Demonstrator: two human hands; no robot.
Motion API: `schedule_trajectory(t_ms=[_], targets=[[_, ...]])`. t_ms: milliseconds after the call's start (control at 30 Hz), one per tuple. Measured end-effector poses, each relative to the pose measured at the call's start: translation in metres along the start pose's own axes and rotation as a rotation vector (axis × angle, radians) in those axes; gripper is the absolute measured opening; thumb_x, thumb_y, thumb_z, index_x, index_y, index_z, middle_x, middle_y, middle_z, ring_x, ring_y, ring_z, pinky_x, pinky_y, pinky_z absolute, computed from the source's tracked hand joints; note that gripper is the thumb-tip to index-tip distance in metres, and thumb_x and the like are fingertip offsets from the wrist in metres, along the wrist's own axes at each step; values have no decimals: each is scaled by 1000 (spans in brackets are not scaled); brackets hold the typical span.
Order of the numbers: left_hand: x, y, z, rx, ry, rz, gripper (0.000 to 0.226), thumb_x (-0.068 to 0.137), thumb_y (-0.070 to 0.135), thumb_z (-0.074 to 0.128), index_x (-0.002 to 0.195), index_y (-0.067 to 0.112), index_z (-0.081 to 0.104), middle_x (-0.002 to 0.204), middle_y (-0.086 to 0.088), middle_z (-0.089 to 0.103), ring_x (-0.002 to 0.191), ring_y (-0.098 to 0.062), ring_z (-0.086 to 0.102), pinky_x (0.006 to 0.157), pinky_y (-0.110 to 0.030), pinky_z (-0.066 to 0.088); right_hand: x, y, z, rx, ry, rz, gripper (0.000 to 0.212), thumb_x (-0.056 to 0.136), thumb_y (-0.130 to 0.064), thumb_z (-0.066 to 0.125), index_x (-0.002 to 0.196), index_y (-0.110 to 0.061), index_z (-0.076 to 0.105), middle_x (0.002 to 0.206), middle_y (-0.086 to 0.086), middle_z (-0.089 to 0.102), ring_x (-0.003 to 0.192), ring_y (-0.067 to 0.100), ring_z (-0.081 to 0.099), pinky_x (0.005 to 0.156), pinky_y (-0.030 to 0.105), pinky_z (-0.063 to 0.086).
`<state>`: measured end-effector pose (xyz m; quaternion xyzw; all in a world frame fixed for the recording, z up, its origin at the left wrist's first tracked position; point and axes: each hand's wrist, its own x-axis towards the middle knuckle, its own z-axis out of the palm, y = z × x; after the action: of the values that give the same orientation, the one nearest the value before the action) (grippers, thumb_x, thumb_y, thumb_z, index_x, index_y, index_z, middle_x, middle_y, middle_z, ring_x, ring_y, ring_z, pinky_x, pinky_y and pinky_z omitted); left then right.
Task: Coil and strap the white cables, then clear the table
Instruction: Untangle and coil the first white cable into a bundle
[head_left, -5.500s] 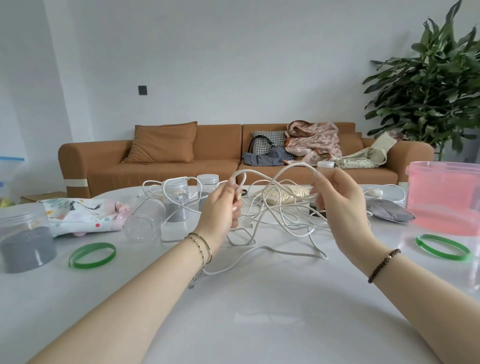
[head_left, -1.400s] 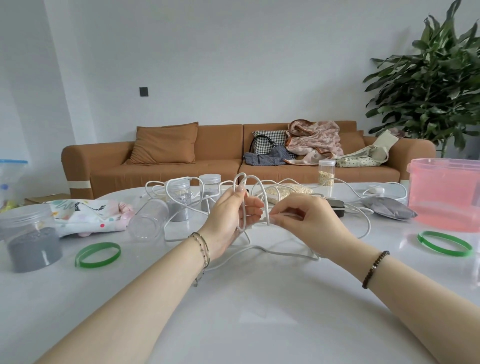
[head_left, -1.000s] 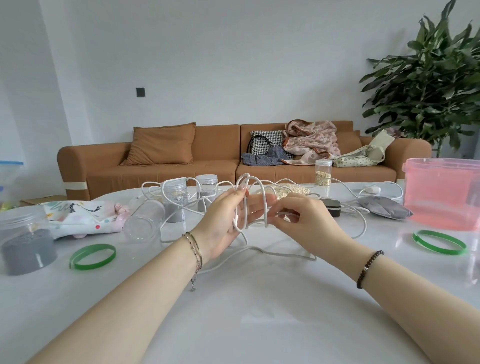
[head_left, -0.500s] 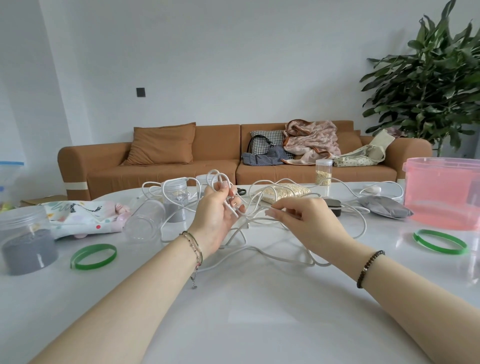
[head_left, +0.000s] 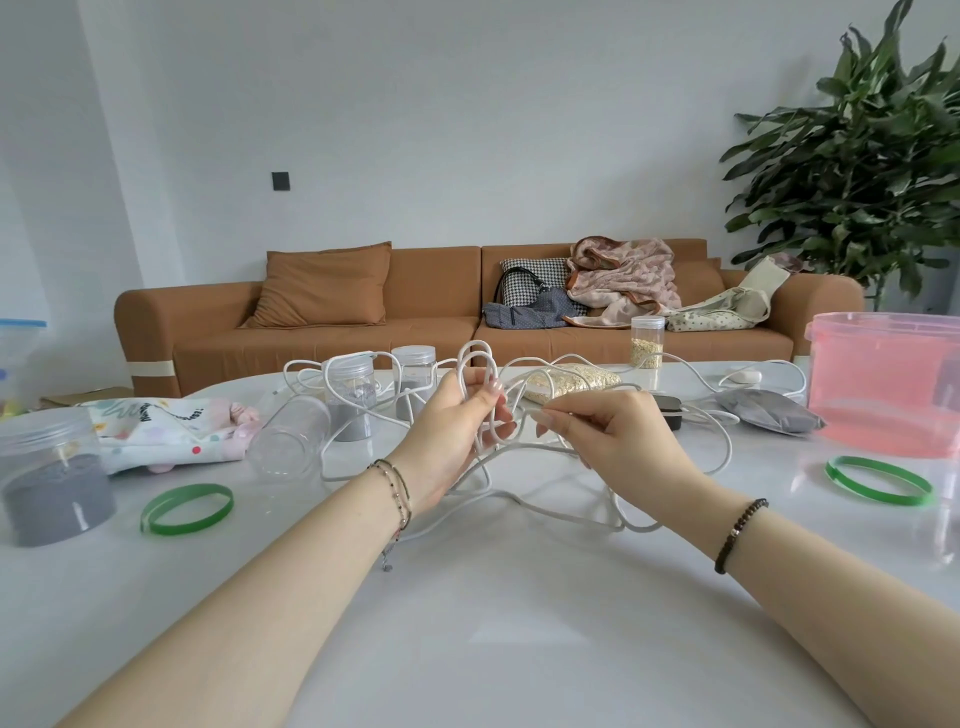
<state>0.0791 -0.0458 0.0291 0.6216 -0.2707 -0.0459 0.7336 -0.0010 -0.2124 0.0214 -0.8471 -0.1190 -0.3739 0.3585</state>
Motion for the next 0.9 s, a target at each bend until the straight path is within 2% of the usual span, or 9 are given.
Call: schedule_trajectory(t_ms=[100,167,300,367,400,500,600,767,900], targets=[[-1,-2,1,61,-42,-31,7,103,19,53,105,13,56,85,-2,63,83,-15,62,92,-43,53,-2,-1,1,28,-28,12,16,91,-29,70,77,-23,75,51,12,48,52,25,39,56,37,40],[-3,-3,3,134,-57,-27,5,101,19,54,103,14,55,89,-5,61,85,-17,60,90,-39,52,-3,-2,2,27,-43,24,16,91,-30,69,78,-23,76,49,8,49,50,20,39,56,36,40],[-4,-2,3,289,-17,47,8,101,18,52,103,12,47,88,-7,52,76,-13,52,70,-16,46,-3,-4,1,61,-63,34,15,92,-28,69,81,-21,76,48,9,51,45,7,38,51,21,34],[-4,-1,2,260,-2,33,16,103,19,50,111,7,45,94,-9,58,78,-12,58,64,-9,47,-3,-6,1,55,-94,17,15,94,-26,67,83,-21,77,47,6,52,44,6,39,50,15,31],[-4,-1,3,212,-18,12,19,104,20,49,114,5,44,99,-13,64,83,-15,64,68,-12,51,-3,-6,1,42,-118,3,16,95,-25,65,85,-19,77,48,4,54,44,6,39,50,14,30],[-4,-3,3,156,-79,-5,21,106,23,45,114,3,43,108,-17,69,90,-23,72,89,-36,58,-2,-5,1,-3,-170,-40,22,100,-18,58,87,-9,72,60,3,62,49,5,43,54,13,31],[-5,-3,4,138,-97,3,15,106,24,45,105,8,45,100,-11,68,82,-21,72,88,-42,59,-2,-5,3,-41,-159,-91,19,99,-15,58,87,-6,69,66,-2,62,57,4,48,58,12,33],[-8,-2,7,150,-120,-15,9,106,19,44,105,10,42,91,-6,64,64,-2,65,68,-25,60,-2,-3,4,-103,-135,-77,14,91,-33,69,79,-26,68,62,-14,56,53,7,45,54,18,31],[-5,-2,4,203,-76,22,9,106,15,44,97,15,45,81,1,63,65,-3,61,63,-19,53,-1,1,2,-191,-96,-7,23,83,-47,71,78,-27,59,61,-13,53,54,9,44,59,36,44]])
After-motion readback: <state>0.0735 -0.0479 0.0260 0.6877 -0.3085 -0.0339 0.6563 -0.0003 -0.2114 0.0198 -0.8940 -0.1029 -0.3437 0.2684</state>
